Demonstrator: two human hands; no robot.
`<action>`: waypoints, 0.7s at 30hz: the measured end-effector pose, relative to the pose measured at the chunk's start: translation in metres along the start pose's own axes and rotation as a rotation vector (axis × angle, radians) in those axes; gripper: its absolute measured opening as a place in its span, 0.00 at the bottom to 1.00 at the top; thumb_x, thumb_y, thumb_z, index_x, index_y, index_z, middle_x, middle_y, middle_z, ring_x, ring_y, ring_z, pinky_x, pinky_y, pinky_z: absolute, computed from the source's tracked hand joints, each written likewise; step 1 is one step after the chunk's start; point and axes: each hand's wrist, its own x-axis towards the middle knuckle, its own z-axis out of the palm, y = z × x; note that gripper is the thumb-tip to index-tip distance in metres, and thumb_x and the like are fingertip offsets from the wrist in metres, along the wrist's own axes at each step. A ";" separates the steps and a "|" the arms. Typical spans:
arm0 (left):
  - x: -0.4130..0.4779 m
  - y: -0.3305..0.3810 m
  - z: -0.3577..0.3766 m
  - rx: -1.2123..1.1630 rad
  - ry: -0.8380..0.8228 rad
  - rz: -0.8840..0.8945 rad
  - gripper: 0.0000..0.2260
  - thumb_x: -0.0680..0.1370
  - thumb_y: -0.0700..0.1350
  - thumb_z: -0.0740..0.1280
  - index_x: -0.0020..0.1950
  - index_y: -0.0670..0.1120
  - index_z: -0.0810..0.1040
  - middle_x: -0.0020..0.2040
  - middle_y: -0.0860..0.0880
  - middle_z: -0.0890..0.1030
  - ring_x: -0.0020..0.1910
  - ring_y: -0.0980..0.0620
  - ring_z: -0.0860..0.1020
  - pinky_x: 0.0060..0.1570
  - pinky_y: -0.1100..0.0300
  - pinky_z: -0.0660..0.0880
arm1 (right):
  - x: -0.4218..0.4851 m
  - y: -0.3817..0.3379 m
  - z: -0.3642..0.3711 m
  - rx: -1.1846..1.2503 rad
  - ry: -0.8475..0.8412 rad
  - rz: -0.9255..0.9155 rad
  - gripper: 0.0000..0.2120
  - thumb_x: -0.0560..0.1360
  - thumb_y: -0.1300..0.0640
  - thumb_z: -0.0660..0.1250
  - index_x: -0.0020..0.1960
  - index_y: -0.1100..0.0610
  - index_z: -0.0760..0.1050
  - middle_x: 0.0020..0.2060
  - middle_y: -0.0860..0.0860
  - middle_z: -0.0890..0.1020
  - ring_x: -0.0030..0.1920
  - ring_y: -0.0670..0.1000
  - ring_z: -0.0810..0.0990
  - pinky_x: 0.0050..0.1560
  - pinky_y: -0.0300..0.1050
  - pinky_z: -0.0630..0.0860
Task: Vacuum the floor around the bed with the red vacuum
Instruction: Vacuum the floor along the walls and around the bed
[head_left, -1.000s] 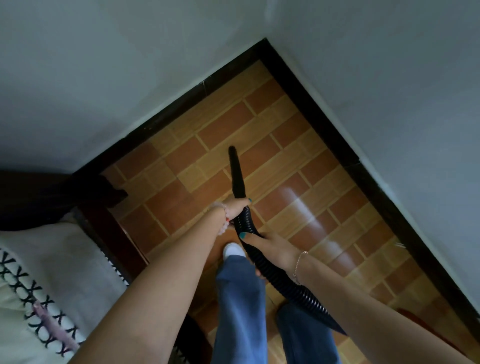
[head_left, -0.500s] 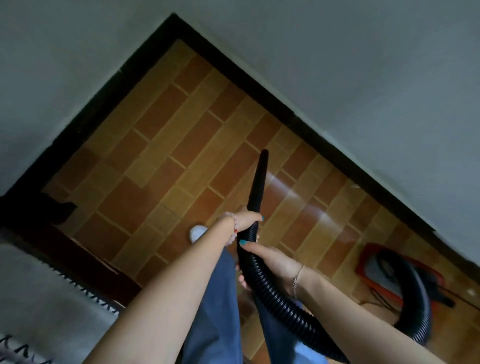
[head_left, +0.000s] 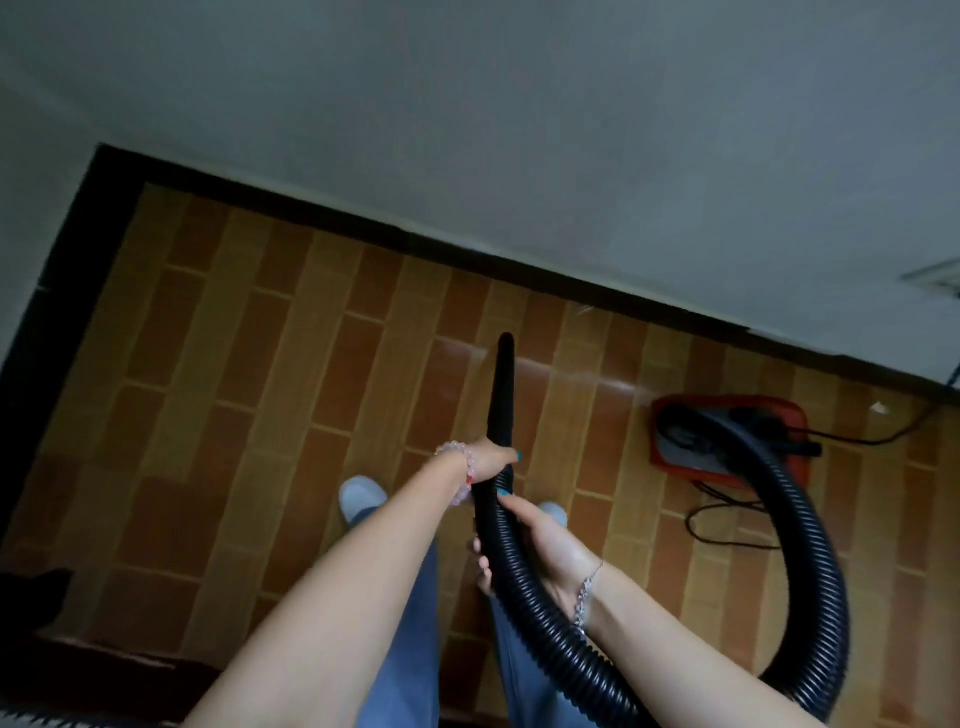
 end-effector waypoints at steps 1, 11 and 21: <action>0.007 0.008 0.007 0.036 -0.009 -0.003 0.28 0.75 0.57 0.62 0.69 0.40 0.67 0.61 0.39 0.76 0.56 0.43 0.78 0.57 0.53 0.75 | -0.004 -0.004 -0.009 0.028 -0.011 -0.015 0.20 0.78 0.46 0.59 0.43 0.63 0.73 0.30 0.56 0.76 0.24 0.51 0.75 0.26 0.39 0.74; 0.062 0.100 0.061 0.192 0.066 0.001 0.25 0.81 0.53 0.57 0.70 0.37 0.66 0.65 0.39 0.74 0.62 0.43 0.75 0.58 0.57 0.70 | -0.007 -0.066 -0.077 0.237 -0.019 -0.173 0.16 0.78 0.48 0.63 0.47 0.63 0.73 0.31 0.57 0.74 0.23 0.52 0.74 0.23 0.41 0.74; 0.105 0.130 0.075 0.203 0.041 -0.035 0.27 0.79 0.57 0.57 0.70 0.39 0.66 0.63 0.36 0.76 0.58 0.39 0.77 0.61 0.47 0.74 | -0.002 -0.104 -0.109 0.283 -0.024 -0.195 0.15 0.78 0.48 0.63 0.47 0.62 0.71 0.30 0.57 0.73 0.24 0.52 0.73 0.24 0.40 0.74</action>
